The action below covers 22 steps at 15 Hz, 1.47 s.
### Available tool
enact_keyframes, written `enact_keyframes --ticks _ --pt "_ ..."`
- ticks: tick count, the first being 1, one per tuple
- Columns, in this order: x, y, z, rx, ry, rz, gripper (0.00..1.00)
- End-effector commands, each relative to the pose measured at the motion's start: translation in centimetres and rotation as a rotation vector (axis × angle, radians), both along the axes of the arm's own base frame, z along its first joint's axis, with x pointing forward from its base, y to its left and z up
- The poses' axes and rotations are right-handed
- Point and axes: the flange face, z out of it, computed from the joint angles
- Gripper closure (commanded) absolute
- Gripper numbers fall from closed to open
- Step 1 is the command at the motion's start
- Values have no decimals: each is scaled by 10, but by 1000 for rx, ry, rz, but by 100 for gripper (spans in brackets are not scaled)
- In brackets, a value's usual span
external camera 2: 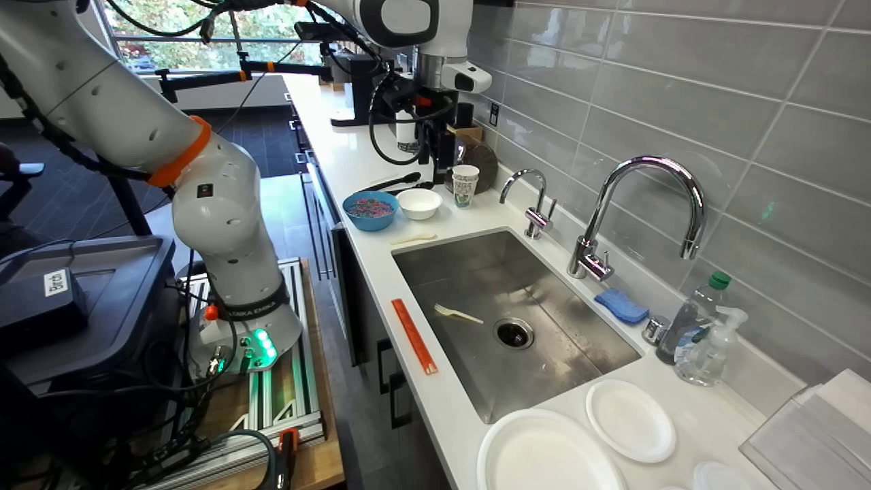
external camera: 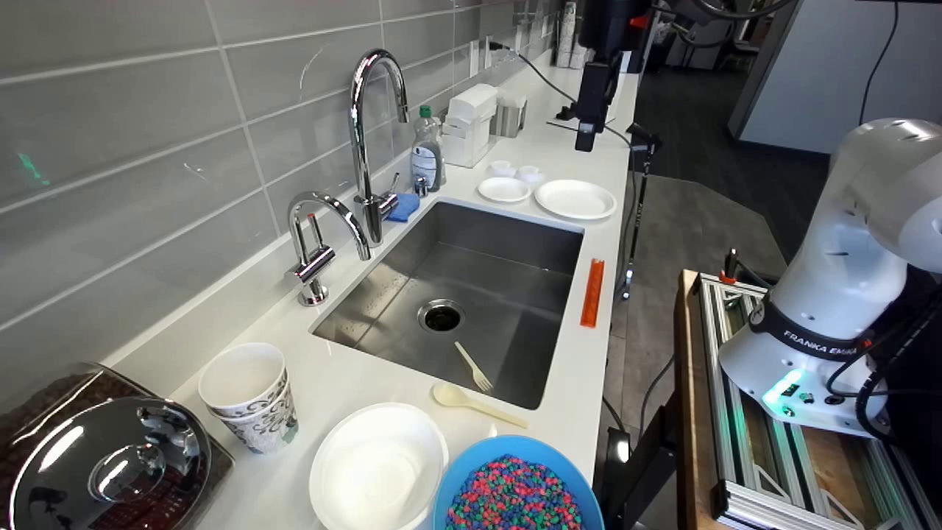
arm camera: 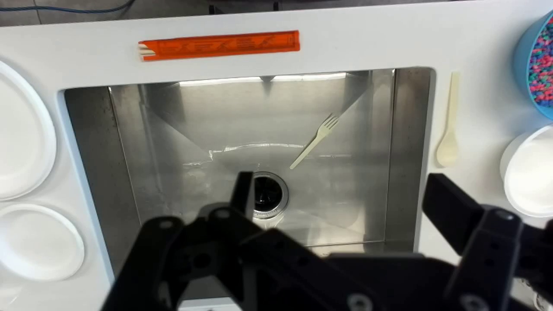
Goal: Stir the content of the blue bowl with the spoon
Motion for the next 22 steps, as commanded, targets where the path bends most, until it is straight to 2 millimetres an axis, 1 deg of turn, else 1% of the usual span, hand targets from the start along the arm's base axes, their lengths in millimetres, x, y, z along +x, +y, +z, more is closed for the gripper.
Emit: enact_keyframes --ticks 1,4,5,7,11,13,15,16,17,19,22 --pt "0 0 1 0 1 0 0" --pt "0 0 1 0 1 0 0" --pt "12 3 -5 14 4 31 0" --pt "38 18 -19 19 1 113 0" --pt "99 64 -52 9 -72 289 0" --pt "124 89 -69 6 -89 364 0" --pt "141 112 -82 37 -90 426 0" --pt "144 123 -88 61 -86 449 0" --pt "147 130 -91 81 -71 458 0" --pt "147 149 -98 127 -53 470 0" --pt "139 170 -108 170 -40 461 0"
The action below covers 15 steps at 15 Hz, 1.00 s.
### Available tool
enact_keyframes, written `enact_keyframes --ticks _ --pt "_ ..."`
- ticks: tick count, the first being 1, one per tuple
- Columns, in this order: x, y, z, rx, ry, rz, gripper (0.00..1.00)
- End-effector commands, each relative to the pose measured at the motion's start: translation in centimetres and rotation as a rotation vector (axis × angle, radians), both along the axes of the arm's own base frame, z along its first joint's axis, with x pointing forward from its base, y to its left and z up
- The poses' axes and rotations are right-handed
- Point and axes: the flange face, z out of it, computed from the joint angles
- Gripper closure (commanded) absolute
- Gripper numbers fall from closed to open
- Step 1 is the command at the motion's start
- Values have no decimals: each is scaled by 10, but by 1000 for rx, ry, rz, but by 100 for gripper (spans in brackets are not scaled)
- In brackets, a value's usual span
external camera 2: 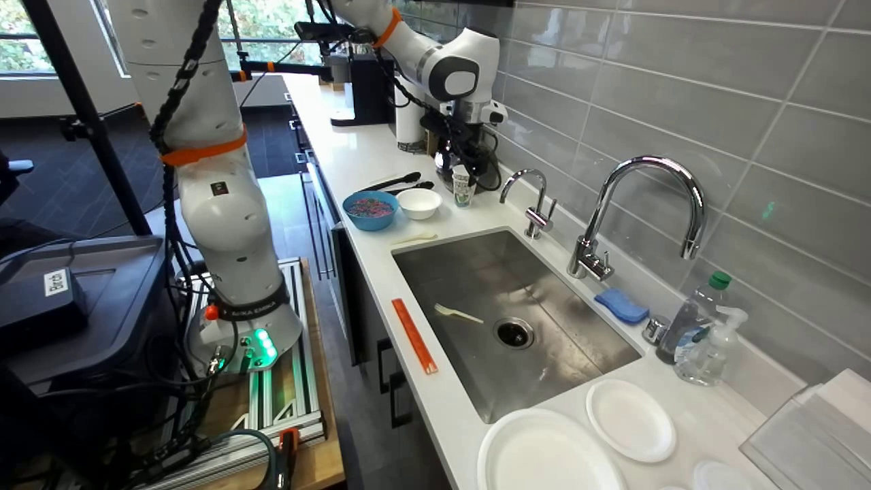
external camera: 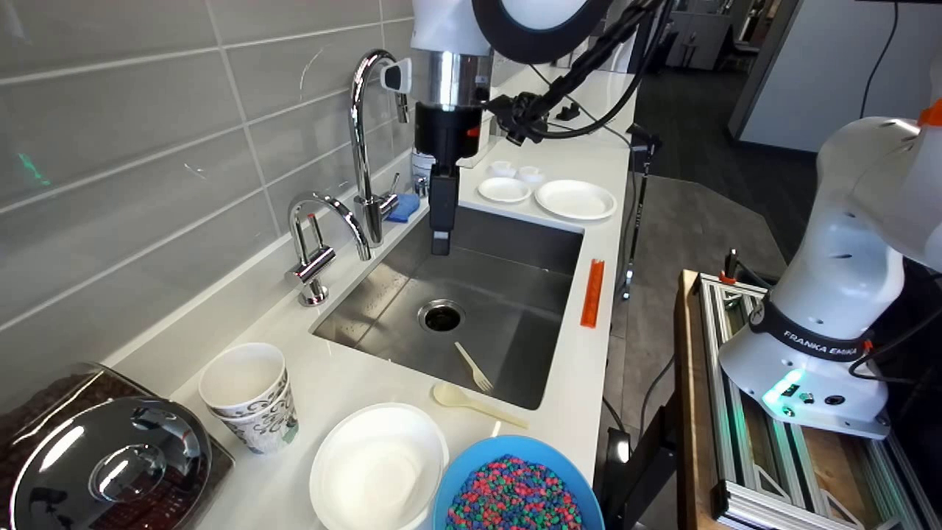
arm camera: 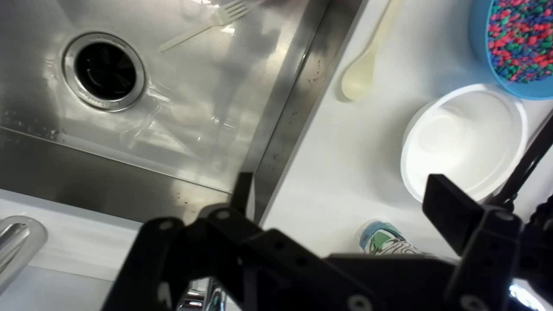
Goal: Stir the content of the blue bowl with the spoon
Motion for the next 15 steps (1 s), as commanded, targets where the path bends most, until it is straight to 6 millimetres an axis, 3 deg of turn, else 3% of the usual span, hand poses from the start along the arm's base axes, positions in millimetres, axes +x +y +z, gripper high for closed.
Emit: enact_keyframes --ticks 1,2,15 --pt "-6 24 -9 77 26 10 0" --pt "-4 14 -4 30 20 2 0" --pt "-3 15 -4 34 21 -1 0"
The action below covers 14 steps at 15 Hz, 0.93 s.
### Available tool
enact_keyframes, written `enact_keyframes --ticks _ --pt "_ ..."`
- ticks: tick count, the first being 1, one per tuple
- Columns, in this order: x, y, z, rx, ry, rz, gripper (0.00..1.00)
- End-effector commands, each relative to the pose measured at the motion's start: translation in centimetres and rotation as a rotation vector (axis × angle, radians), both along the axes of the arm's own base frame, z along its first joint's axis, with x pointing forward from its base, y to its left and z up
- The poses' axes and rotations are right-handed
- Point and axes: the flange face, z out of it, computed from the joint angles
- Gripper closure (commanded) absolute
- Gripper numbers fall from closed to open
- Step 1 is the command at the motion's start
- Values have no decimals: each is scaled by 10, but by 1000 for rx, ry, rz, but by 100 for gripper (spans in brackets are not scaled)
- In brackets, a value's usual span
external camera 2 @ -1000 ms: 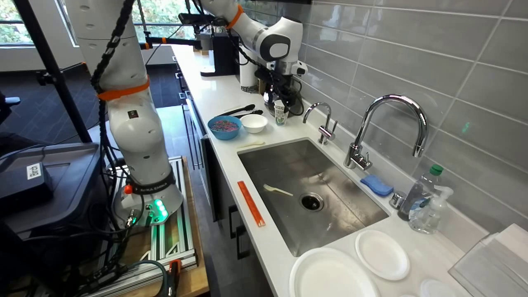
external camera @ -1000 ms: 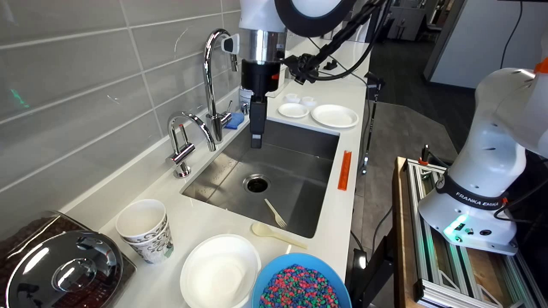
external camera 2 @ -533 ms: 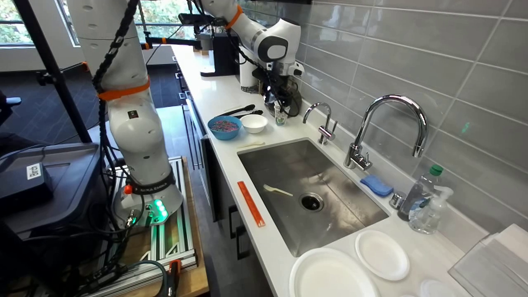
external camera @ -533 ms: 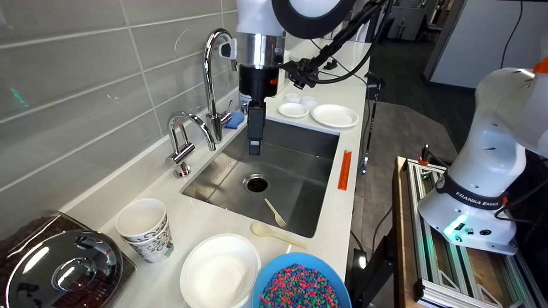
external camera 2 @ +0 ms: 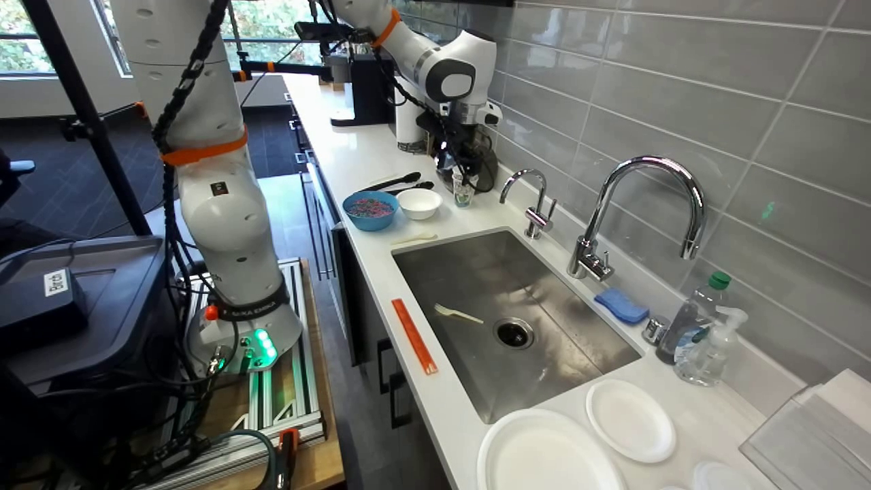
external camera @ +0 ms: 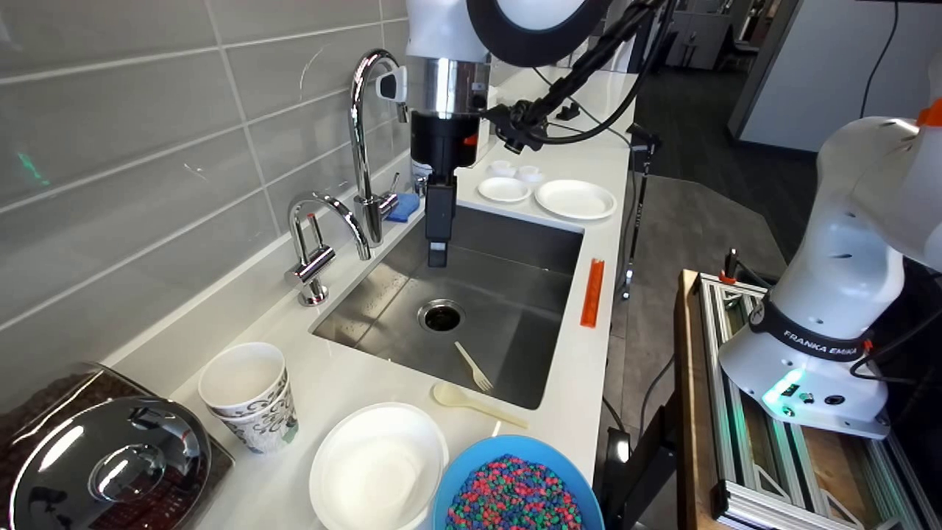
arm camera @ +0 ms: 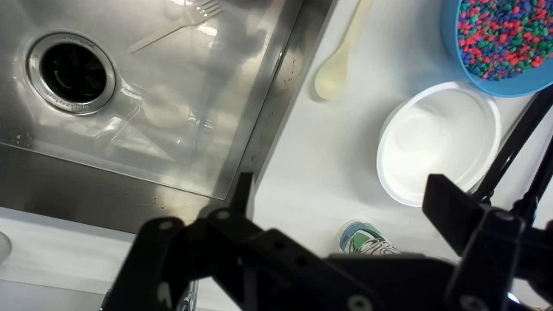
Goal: Stir the content of the blue bowl with the spoon
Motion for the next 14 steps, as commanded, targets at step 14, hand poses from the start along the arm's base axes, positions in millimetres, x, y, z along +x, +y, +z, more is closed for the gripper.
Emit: enact_keyframes --ticks 14 --pt "-63 40 -85 -27 -71 -74 0"
